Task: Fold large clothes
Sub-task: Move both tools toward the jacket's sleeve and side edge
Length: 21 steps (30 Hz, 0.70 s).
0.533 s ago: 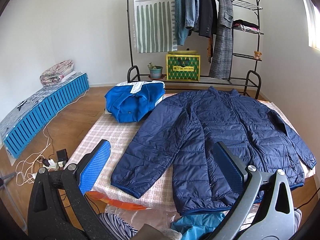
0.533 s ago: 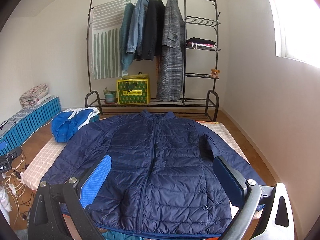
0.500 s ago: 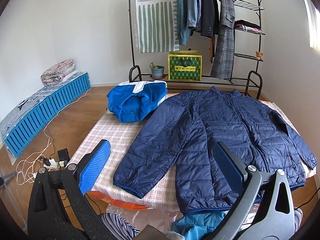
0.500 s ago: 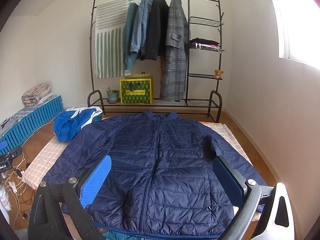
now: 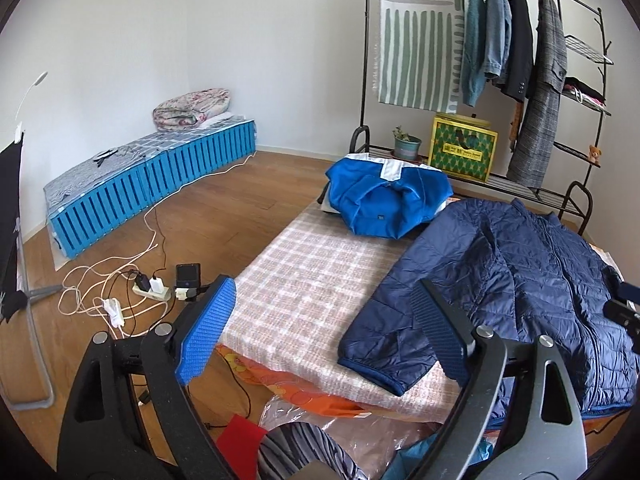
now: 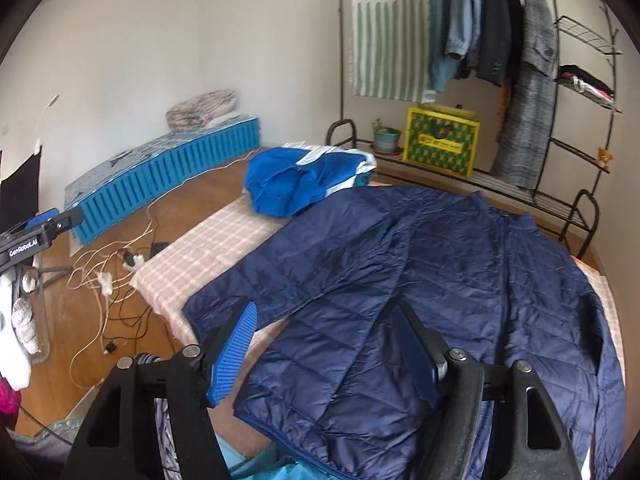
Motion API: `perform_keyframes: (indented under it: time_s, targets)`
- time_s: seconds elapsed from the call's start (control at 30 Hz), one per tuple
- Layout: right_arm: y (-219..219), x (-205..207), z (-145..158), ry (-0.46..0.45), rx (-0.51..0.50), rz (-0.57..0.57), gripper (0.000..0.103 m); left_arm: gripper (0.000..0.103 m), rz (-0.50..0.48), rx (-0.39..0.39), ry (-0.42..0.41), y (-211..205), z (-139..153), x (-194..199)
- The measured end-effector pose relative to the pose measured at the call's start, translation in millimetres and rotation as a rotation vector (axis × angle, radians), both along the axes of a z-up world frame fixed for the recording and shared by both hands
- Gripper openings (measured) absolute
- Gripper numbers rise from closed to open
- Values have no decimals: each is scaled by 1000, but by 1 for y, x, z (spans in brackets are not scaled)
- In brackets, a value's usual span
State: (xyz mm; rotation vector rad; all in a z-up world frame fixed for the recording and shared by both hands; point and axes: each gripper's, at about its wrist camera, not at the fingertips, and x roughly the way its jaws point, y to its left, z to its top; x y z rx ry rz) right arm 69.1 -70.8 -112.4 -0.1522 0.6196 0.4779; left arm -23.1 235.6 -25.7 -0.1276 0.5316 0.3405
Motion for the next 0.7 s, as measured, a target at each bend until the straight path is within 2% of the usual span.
perform_keyframes:
  time_s: [0.2,0.3,0.37,0.43,0.57,0.7]
  targets:
    - [88,22,-40,109,-57,222,64,84,27,-51,9,35,-5,-12]
    - [129,33,-68,181,-100,303,56,83,28,-66,13,41,-6,-18]
    - [155,40,-89,224,-147,340,48,83,27,-70,14,43,-6,-20]
    - [177,45,-110,265,-191,378,45,83,26,-73,13,43,-6,-22]
    - [213,46,-147,327,-273,438,43,83,42,-81,12,49,-7,-26]
    - [231,54,-171,349,-348,443,42,83,68,-104,15,59,-10,-31]
